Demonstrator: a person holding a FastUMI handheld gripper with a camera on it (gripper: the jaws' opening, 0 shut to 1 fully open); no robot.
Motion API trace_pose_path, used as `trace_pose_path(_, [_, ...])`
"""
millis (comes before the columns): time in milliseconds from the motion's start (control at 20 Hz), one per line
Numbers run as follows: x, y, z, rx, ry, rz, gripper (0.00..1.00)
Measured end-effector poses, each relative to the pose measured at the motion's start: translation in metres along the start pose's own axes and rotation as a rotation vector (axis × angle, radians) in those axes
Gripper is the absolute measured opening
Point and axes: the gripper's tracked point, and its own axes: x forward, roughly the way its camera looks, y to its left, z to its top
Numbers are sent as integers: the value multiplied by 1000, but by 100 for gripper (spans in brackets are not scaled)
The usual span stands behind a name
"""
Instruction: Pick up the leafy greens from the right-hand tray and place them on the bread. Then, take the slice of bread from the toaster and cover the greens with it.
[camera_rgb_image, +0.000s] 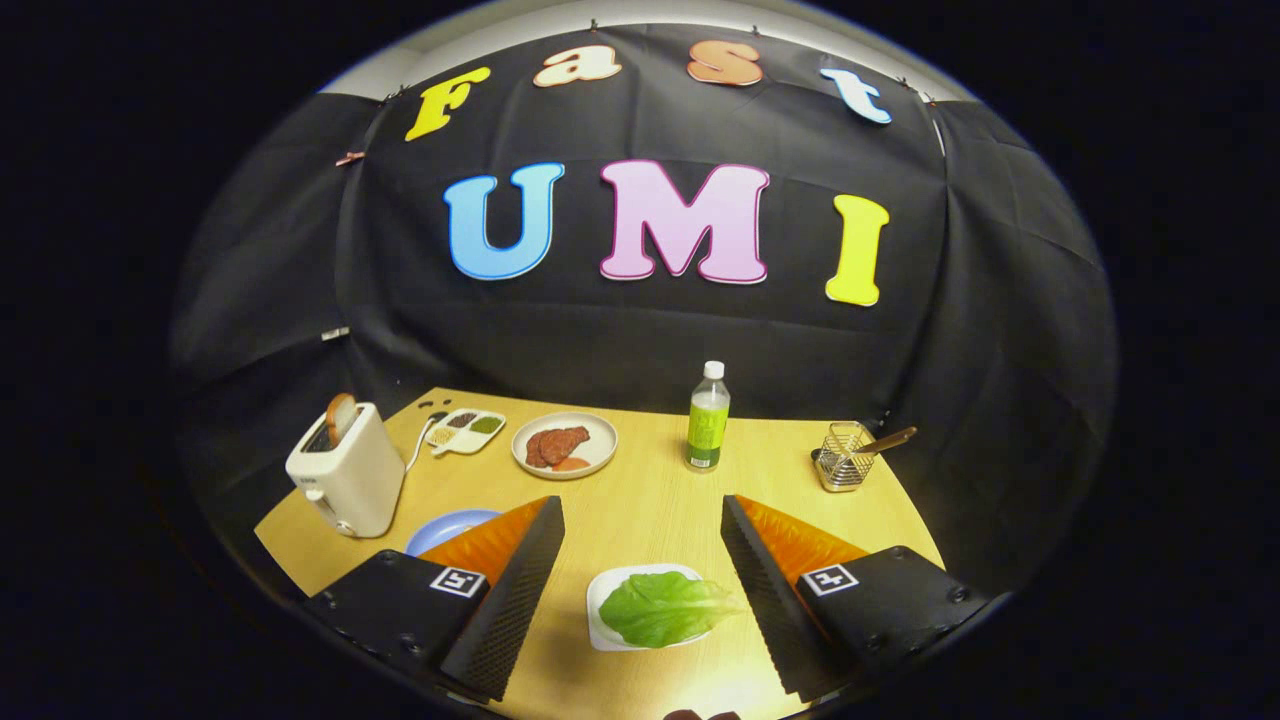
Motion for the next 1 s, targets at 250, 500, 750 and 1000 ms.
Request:
trace_pose_path(250, [29, 1, -62, -72, 154, 80, 99])
trace_pose_path(500, [55, -4, -118, -154, 281, 149, 99])
trace_pose_path(750, [81, -7, -169, -214, 396, 202, 99])
trace_pose_path(1000, [99, -14, -201, -263, 456, 212, 99])
